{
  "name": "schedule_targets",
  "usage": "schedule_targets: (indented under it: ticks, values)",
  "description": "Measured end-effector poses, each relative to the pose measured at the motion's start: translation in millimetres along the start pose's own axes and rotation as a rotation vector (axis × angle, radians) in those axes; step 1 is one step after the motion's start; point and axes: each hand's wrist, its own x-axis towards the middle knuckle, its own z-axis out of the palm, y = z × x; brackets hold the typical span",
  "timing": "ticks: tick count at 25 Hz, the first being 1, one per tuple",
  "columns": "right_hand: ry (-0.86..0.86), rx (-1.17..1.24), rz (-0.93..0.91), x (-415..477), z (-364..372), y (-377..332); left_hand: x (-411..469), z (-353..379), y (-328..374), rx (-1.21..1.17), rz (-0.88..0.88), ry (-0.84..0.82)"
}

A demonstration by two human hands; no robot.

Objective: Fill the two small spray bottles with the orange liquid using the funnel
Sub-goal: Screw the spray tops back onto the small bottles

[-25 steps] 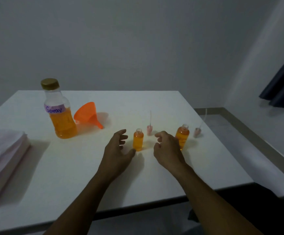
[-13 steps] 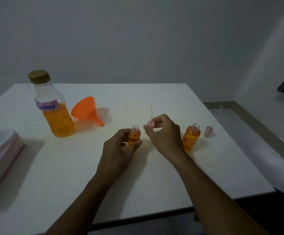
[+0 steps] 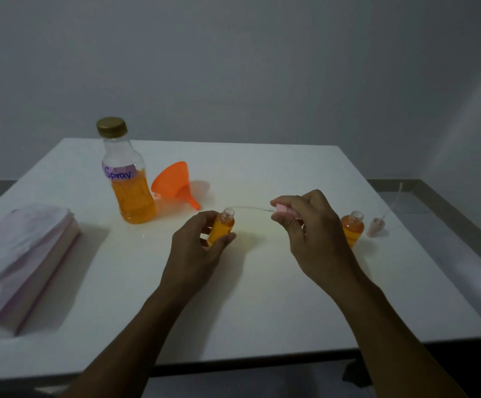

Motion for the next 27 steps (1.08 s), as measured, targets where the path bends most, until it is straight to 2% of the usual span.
schedule_targets:
  ticks: [8,12,15,20,23,27]
  values:
    - [-0.029,-0.115,-0.073,4,5,0,1,3,-6,0.008,0.026,-0.005]
    - [-0.058,-0.058,-0.16,8,7,-5,-3,9,-2,0.025,0.079,-0.059]
    - [-0.127,0.002,-0.274,13,6,-2,-6,12,-1,0.043,0.139,-0.082]
    - [-0.268,0.024,-0.342,20,3,1,-7,11,0,0.078,0.191,-0.086]
    - [-0.35,0.009,-0.174,21,-1,1,-7,12,-2,0.121,0.217,-0.109]
    - [-0.388,-0.194,0.019,20,-4,3,-8,16,-2,0.171,0.22,-0.163]
